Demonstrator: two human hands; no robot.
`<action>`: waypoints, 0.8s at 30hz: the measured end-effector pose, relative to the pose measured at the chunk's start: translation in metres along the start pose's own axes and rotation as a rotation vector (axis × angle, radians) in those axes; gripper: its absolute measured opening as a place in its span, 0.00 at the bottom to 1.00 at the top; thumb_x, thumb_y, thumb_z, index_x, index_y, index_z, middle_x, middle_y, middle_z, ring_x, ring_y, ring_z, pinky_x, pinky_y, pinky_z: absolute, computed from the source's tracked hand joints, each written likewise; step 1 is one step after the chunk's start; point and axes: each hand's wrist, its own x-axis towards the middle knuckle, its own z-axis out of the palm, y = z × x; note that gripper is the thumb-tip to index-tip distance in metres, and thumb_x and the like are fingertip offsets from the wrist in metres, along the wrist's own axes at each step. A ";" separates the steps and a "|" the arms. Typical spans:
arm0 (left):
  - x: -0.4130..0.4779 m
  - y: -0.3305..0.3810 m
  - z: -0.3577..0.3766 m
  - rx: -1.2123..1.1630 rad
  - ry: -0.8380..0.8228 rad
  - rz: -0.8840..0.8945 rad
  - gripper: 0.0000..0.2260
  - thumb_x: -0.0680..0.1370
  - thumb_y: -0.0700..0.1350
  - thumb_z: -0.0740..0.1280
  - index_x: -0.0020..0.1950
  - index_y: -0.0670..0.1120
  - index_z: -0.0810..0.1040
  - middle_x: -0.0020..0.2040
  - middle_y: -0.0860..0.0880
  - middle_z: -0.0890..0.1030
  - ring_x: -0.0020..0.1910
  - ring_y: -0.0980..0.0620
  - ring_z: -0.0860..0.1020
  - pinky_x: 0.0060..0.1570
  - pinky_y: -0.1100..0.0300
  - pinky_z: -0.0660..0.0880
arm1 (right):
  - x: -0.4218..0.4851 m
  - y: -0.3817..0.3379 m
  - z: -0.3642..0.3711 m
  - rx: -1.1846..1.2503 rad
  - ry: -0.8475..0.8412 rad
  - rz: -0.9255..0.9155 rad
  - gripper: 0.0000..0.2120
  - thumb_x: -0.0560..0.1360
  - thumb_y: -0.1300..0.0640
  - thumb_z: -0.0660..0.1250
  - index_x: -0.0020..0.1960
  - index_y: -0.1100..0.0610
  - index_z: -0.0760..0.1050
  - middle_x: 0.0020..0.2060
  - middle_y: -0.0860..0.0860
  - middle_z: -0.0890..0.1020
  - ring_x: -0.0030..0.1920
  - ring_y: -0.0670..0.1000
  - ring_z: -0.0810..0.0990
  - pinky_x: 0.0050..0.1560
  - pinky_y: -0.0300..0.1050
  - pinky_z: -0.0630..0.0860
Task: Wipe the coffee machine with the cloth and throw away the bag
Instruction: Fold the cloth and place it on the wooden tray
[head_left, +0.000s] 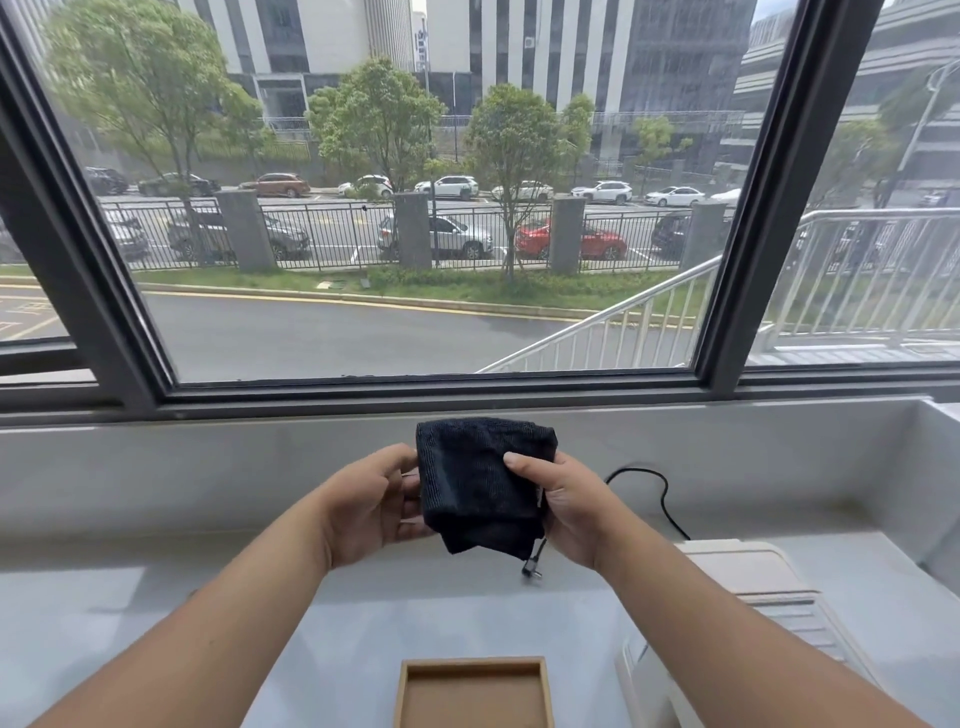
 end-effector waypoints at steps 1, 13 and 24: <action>0.001 -0.004 -0.004 -0.043 -0.018 0.003 0.15 0.81 0.53 0.61 0.54 0.50 0.85 0.43 0.49 0.81 0.41 0.51 0.81 0.47 0.53 0.82 | 0.001 0.002 -0.002 0.006 0.016 0.000 0.17 0.80 0.60 0.70 0.68 0.59 0.77 0.61 0.60 0.85 0.62 0.61 0.84 0.67 0.67 0.76; 0.028 -0.056 -0.013 0.217 0.334 0.123 0.09 0.80 0.40 0.72 0.60 0.49 0.81 0.51 0.49 0.89 0.44 0.49 0.89 0.38 0.52 0.84 | 0.016 0.031 -0.020 -0.353 0.156 0.124 0.08 0.80 0.60 0.70 0.58 0.54 0.82 0.48 0.52 0.89 0.44 0.54 0.87 0.41 0.56 0.86; 0.038 -0.114 -0.033 0.233 0.399 0.042 0.09 0.79 0.40 0.73 0.58 0.48 0.81 0.52 0.45 0.87 0.44 0.47 0.88 0.39 0.52 0.84 | 0.015 0.080 -0.033 -0.415 0.173 0.210 0.08 0.80 0.61 0.68 0.58 0.58 0.80 0.42 0.54 0.86 0.34 0.56 0.81 0.35 0.52 0.82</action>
